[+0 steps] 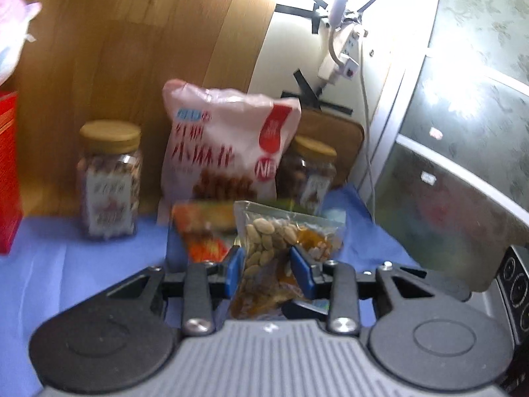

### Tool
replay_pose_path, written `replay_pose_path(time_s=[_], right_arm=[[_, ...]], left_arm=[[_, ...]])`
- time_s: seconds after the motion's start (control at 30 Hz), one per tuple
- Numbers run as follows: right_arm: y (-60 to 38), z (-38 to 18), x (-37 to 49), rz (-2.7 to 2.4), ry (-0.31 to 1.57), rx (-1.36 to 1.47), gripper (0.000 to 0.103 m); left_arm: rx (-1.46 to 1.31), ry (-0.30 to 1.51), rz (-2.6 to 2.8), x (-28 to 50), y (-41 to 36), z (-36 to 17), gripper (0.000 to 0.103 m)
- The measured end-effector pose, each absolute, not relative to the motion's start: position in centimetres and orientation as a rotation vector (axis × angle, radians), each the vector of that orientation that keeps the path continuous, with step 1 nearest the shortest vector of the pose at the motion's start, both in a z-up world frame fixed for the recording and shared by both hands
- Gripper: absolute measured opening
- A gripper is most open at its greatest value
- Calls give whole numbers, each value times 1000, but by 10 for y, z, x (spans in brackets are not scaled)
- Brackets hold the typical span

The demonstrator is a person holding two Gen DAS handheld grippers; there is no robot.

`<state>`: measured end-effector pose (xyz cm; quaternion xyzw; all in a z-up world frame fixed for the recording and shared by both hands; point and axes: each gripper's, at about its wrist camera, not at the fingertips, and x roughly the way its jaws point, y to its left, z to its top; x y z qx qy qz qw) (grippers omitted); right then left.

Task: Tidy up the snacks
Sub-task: 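Lower the nut bag into the tin box and open the left gripper, then grasp the yellow-tabbed nut bag with the left gripper and lift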

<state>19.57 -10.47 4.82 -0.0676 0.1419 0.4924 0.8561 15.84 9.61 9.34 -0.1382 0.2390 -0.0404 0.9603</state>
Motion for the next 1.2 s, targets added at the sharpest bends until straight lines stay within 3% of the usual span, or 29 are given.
replay_pose_path(time_s=[0.13,0.27,0.37,0.73,0.9,1.2], right_arm=[[-93,46,237,975,277,-141,41],[-82,27,272,919,309,-133,58],[-84,19,279,895,333,-99,58],[-148,21,272,905,417,190,58],[-165,10,245,1035,560,250,61],[-128,-14,169,1107,677,-91,66]], left_arm=[[-260,471,-67,210,102,93,38],[-247,554,23,258,106,65,43],[-253,591,81,270,112,44,48],[-315,483,-3,208,120,78,48],[-346,621,9,190,114,67,48],[-448,868,-41,175,110,-1,48]])
